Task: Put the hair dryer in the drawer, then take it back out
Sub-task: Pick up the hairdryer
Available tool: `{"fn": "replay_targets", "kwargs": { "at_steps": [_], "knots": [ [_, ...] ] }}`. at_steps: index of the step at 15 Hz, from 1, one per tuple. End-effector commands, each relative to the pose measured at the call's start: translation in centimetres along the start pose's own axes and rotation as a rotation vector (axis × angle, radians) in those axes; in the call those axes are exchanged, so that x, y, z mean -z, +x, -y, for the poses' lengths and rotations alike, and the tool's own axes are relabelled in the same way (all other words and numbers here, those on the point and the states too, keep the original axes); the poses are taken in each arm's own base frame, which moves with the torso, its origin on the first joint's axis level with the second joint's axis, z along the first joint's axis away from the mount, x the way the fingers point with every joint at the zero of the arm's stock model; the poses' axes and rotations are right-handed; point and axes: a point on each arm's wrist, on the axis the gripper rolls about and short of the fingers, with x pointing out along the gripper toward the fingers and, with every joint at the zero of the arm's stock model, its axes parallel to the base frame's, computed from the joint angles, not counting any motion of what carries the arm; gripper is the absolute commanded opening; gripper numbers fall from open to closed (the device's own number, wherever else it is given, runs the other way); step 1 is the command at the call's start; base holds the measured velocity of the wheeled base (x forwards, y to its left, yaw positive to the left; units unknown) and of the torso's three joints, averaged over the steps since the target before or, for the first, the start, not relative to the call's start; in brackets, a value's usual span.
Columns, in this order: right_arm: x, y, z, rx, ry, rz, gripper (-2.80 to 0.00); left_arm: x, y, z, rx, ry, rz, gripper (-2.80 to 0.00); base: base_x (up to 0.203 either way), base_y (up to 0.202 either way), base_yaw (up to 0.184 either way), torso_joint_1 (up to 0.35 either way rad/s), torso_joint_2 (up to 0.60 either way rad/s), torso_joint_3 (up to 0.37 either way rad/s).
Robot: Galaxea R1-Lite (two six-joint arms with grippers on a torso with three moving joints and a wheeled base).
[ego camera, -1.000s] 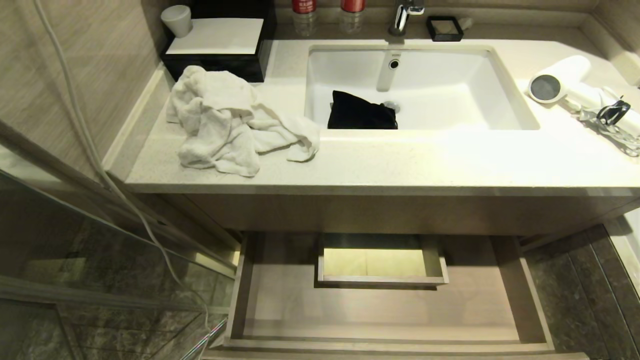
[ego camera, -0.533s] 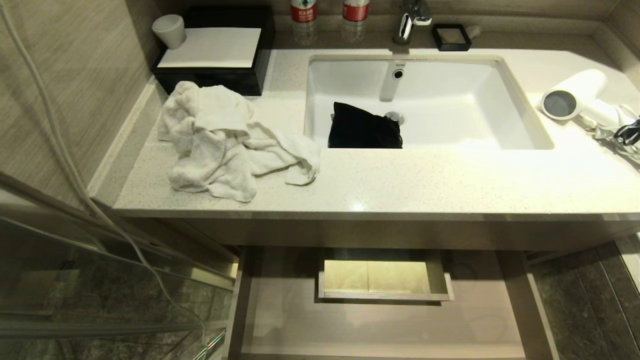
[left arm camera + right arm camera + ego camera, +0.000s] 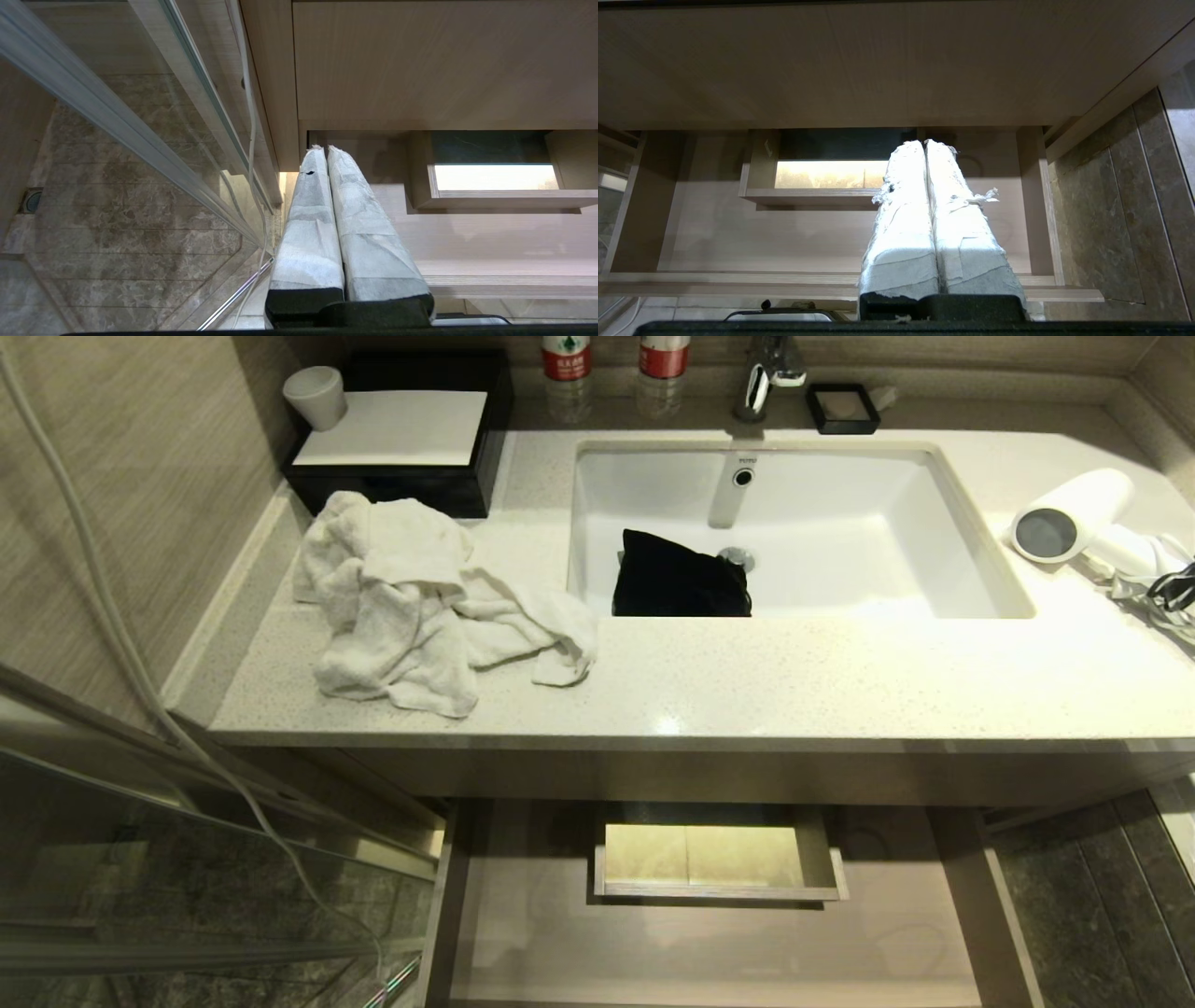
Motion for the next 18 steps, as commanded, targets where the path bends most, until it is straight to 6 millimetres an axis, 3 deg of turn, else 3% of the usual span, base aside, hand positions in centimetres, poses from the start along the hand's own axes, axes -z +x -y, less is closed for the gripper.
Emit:
{"fn": "replay_targets", "kwargs": {
  "at_steps": [1,18],
  "knots": [
    [0.02,0.01,0.0,0.001,0.005,0.0,-2.8,0.0,0.0,0.0,0.0,0.0,0.0,-2.8,0.0,0.0,0.0,0.0,0.0,0.0],
    [0.04,0.01,-0.01,-0.004,-0.012,-0.001,-2.8,0.04,0.01,0.0,0.0,0.0,-0.001,-2.8,0.0,0.0,0.0,0.003,0.0,0.002]
  ]
}}
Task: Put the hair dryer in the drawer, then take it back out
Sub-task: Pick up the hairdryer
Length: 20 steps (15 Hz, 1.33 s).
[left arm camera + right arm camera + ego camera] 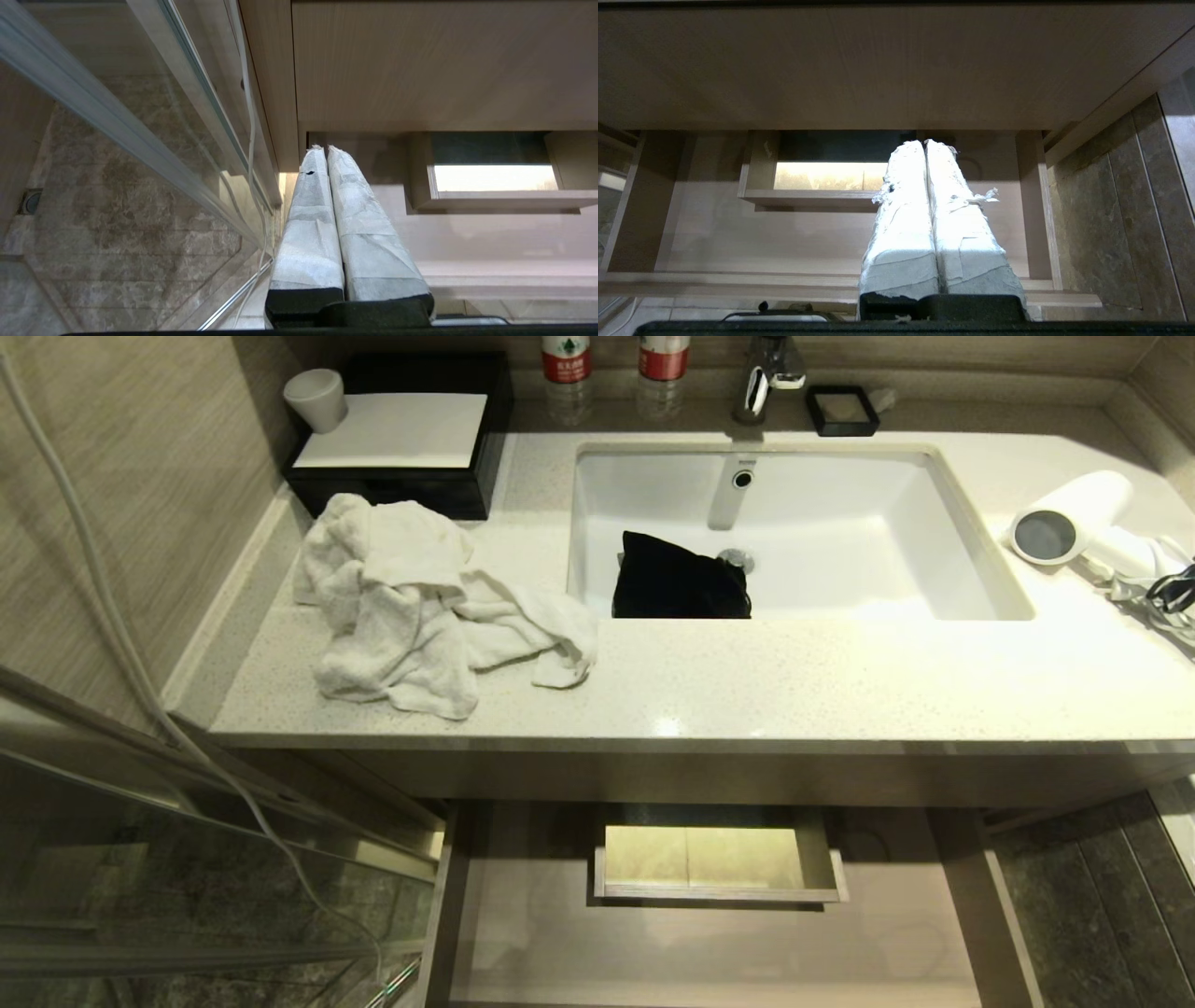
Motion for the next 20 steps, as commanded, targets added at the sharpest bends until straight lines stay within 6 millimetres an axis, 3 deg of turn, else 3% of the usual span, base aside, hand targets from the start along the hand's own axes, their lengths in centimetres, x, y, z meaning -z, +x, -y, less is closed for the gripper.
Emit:
{"fn": "replay_targets", "kwargs": {
  "at_steps": [1,11,20],
  "knots": [
    [0.04,0.0,0.0,0.0,-0.001,0.0,-2.8,0.02,0.01,0.0,0.0,0.0,-0.001,-2.8,0.0,0.0,0.0,0.176,-0.09,0.1],
    [0.04,0.01,0.0,0.0,-0.003,-0.001,-2.8,0.0,0.0,0.0,0.0,0.0,0.0,-2.8,0.0,0.0,0.0,0.328,-0.2,0.116],
    [0.01,0.0,0.0,0.0,-0.001,0.0,-2.8,0.01,0.0,0.0,0.0,0.0,0.0,-2.8,0.0,0.0,0.0,0.032,-0.02,0.008]
  ]
}}
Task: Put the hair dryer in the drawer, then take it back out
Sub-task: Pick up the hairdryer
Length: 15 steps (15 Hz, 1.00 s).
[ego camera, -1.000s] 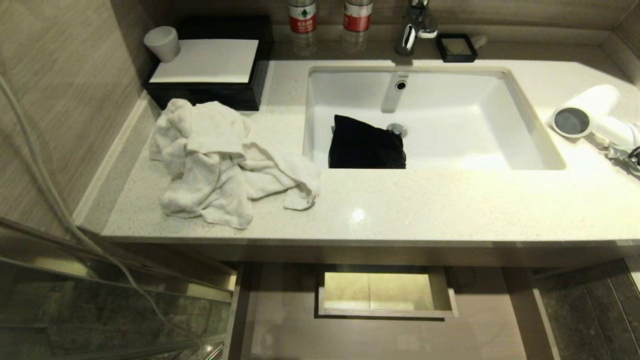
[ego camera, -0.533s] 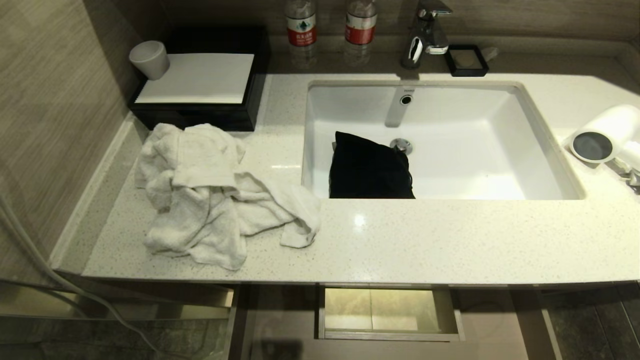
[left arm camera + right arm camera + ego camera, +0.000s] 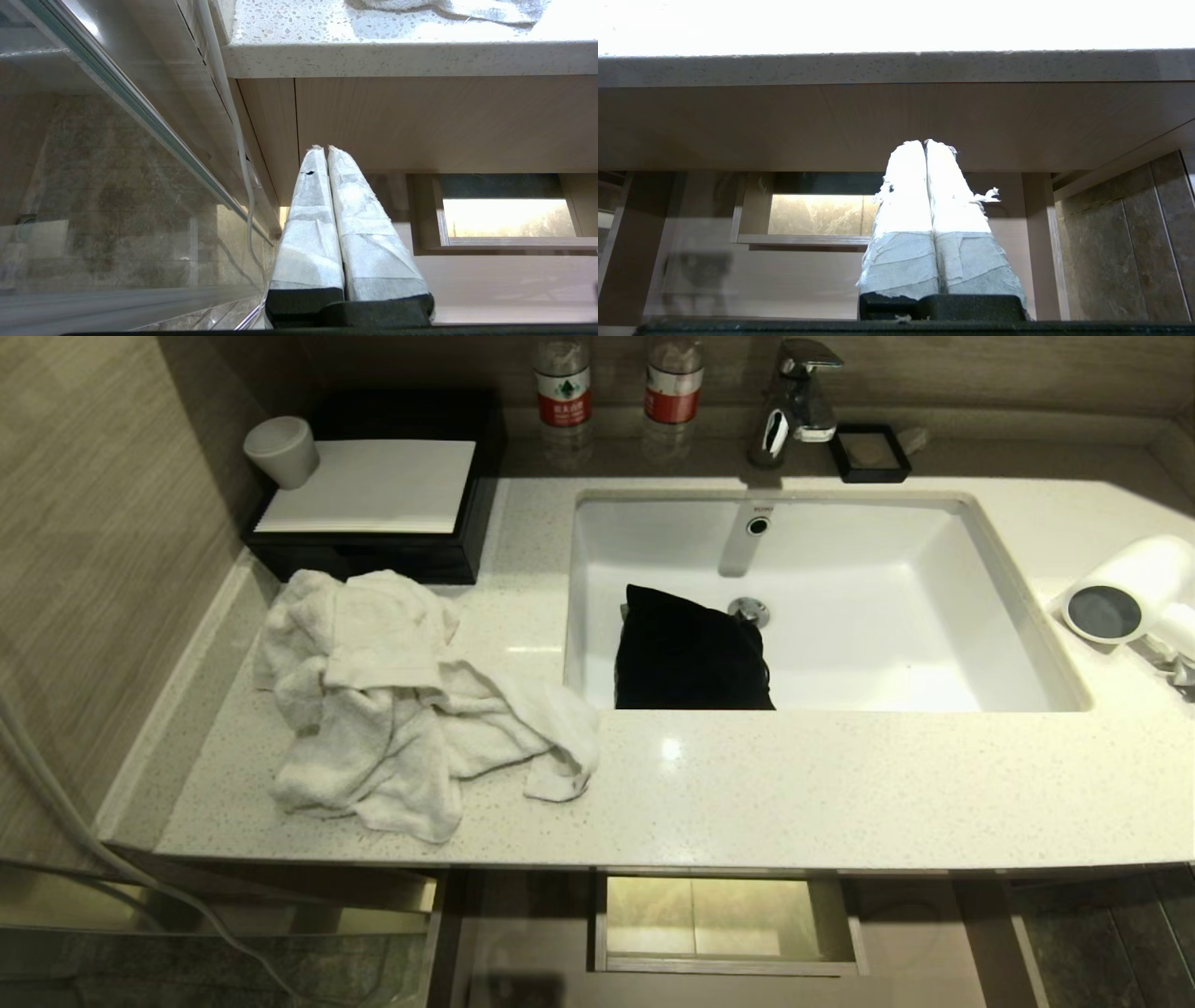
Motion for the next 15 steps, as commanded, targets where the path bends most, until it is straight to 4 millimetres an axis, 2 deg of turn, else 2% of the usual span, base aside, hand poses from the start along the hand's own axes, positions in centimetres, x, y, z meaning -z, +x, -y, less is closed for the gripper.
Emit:
{"fn": "replay_targets", "kwargs": {
  "at_steps": [1,6,15],
  "knots": [
    [0.04,0.0,0.0,-0.001,-0.002,0.0,-2.8,0.04,0.01,0.0,0.0,0.0,-0.001,-2.8,0.0,0.0,0.0,0.066,-0.06,0.017],
    [0.0,0.0,0.01,0.006,0.009,0.001,-2.8,0.04,0.01,0.0,0.0,0.0,-0.001,-2.8,0.0,0.0,0.0,0.211,-0.17,0.029],
    [-0.09,-0.03,-0.01,-0.002,-0.025,0.008,-2.8,0.04,0.01,0.0,0.0,0.0,-0.001,-2.8,0.0,0.0,0.0,0.008,-0.01,0.001]
  ]
}}
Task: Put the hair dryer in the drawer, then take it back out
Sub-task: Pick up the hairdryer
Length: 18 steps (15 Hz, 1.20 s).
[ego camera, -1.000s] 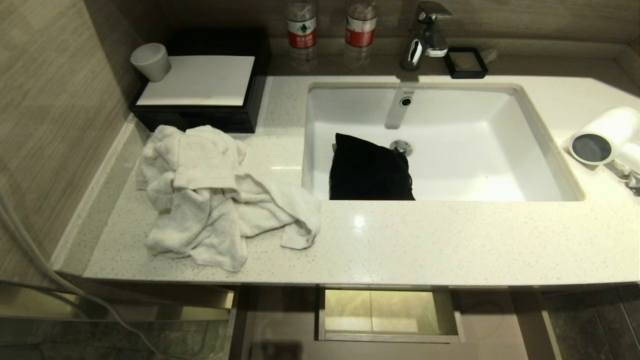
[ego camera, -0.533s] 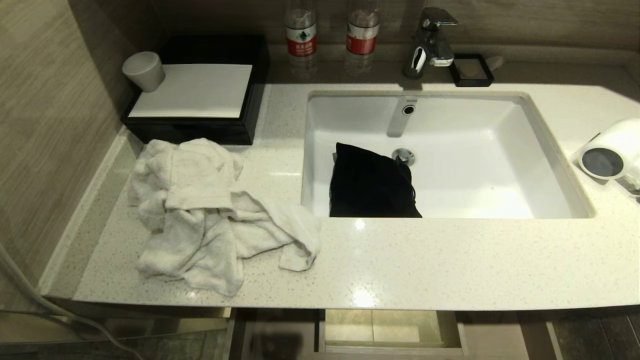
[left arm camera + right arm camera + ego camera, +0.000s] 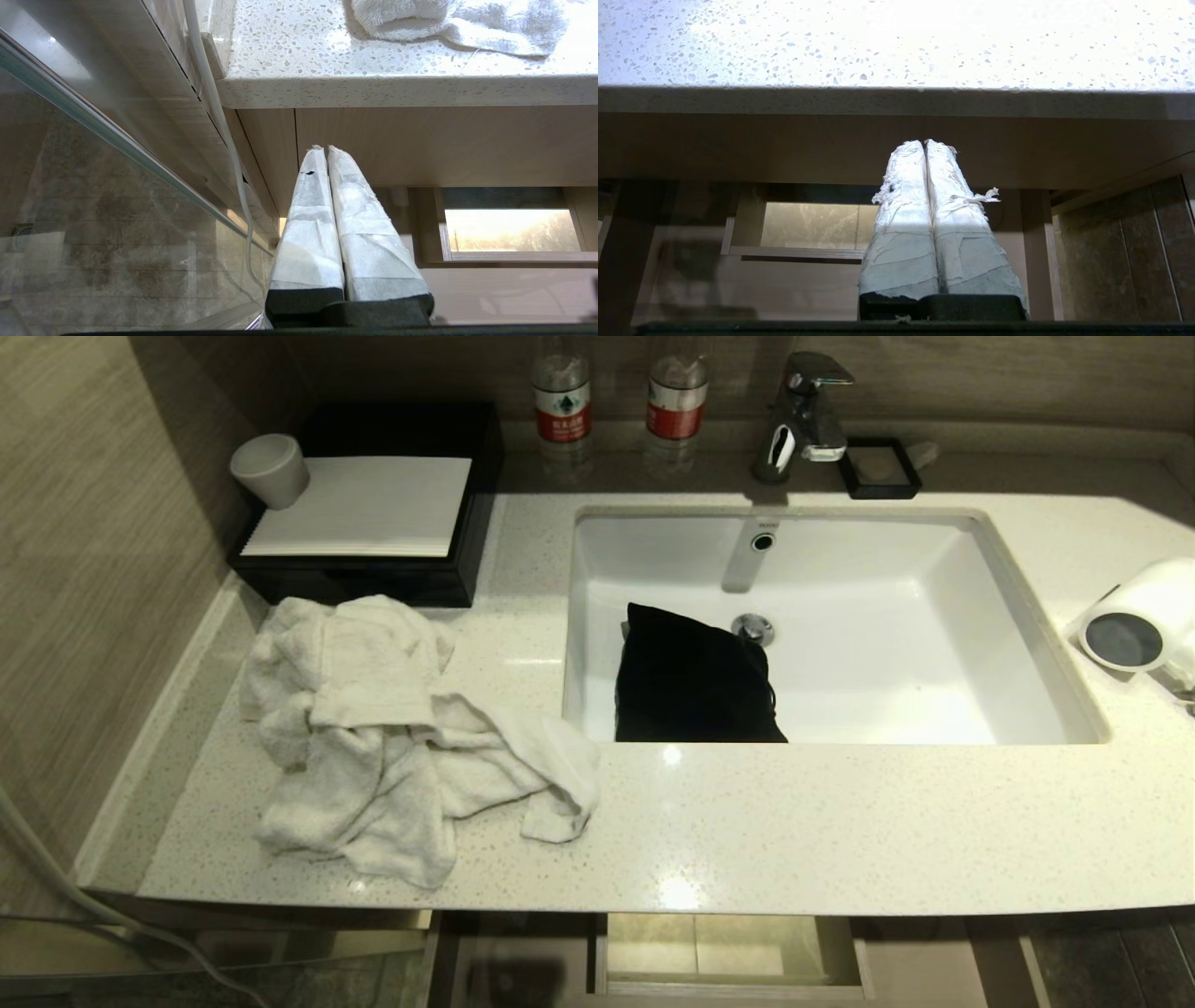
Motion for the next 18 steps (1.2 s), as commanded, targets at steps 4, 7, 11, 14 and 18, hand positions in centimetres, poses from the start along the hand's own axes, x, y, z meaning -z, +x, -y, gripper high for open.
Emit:
{"fn": "replay_targets", "kwargs": {
  "at_steps": [4,7,11,14,18],
  "knots": [
    [-2.6,-0.8,0.0,-0.019,-0.005,0.06,-2.8,0.0,0.0,0.0,0.0,0.0,0.0,-2.8,0.0,0.0,0.0,0.0,0.0,0.0],
    [-9.8,-2.9,0.1,0.009,-0.015,0.148,-2.8,0.0,0.0,0.0,0.0,0.0,0.0,-2.8,0.0,0.0,0.0,0.0,0.0,0.0],
    [-18.5,-0.6,0.3,0.04,-0.023,-0.074,-2.8,0.0,0.0,0.0,0.0,0.0,0.0,-2.8,0.0,0.0,0.0,0.0,0.0,0.0],
    [-22.2,4.5,0.6,0.141,-0.098,-0.299,-2.8,0.0,0.0,0.0,0.0,0.0,0.0,-2.8,0.0,0.0,0.0,0.0,0.0,0.0],
    [-23.8,9.9,1.7,0.342,-0.192,-0.507,-2.8,0.0,0.0,0.0,0.0,0.0,-0.001,-2.8,0.0,0.0,0.0,0.0,0.0,0.0]
  ]
}}
